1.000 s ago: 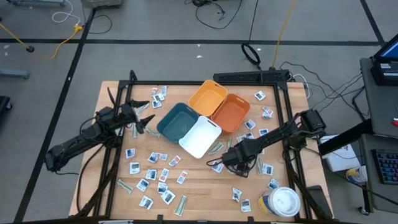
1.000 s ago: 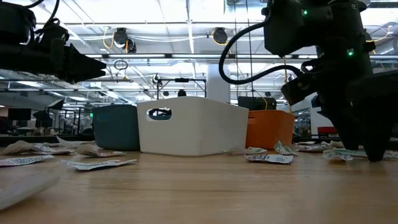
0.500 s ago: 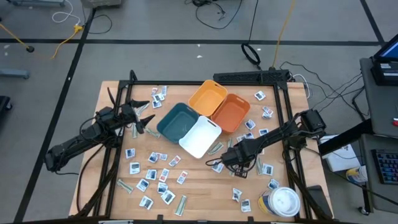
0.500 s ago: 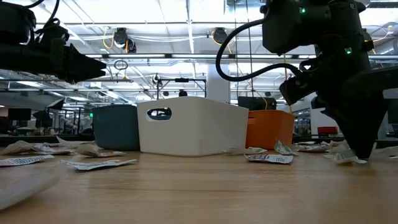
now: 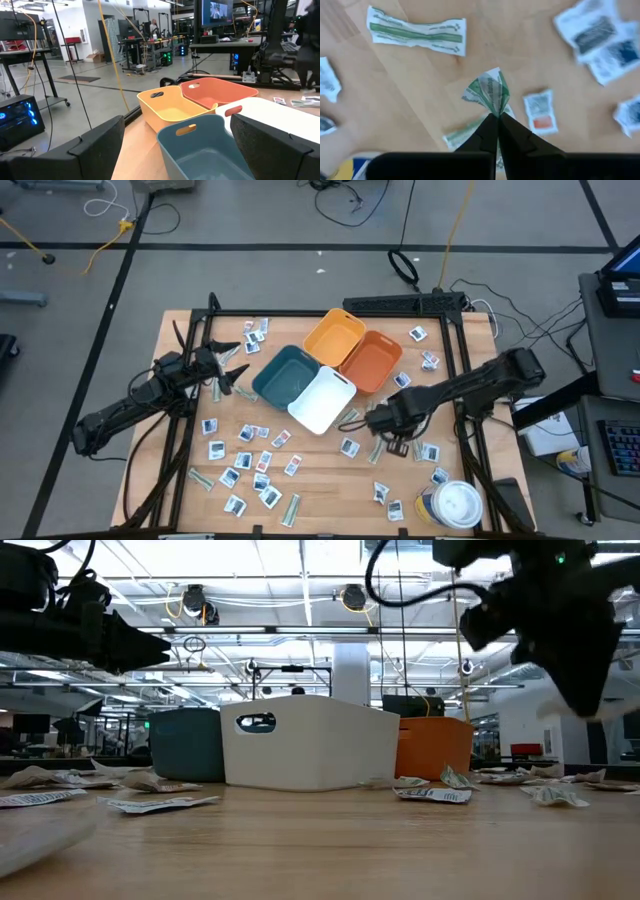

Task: Pick & Place First Aid Supplies
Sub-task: Put the green bandage pack into the orange bin

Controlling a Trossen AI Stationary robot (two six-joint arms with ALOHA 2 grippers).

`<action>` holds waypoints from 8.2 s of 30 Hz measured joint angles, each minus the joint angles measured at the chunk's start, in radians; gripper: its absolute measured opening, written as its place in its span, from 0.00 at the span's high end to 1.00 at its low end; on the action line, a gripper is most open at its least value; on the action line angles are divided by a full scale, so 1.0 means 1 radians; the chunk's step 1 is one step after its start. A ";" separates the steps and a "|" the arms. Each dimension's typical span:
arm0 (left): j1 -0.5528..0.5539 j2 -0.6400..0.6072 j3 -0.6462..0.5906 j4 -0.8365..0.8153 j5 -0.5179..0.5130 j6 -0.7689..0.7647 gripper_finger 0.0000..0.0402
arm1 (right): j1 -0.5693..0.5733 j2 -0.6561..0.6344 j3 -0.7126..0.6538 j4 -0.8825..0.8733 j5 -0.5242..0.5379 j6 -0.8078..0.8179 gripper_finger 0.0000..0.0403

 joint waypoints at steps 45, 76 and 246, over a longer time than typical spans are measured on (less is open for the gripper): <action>0.000 0.000 0.000 0.000 0.002 0.000 0.08 | -0.655 0.238 0.450 -0.159 0.006 -0.057 1.00; 0.000 0.000 0.000 0.000 0.004 0.000 0.09 | -0.718 0.423 0.327 0.098 0.162 -0.359 0.96; 0.000 0.000 0.000 0.000 0.003 0.000 0.09 | -0.761 0.328 0.524 -0.213 -0.019 -0.432 1.00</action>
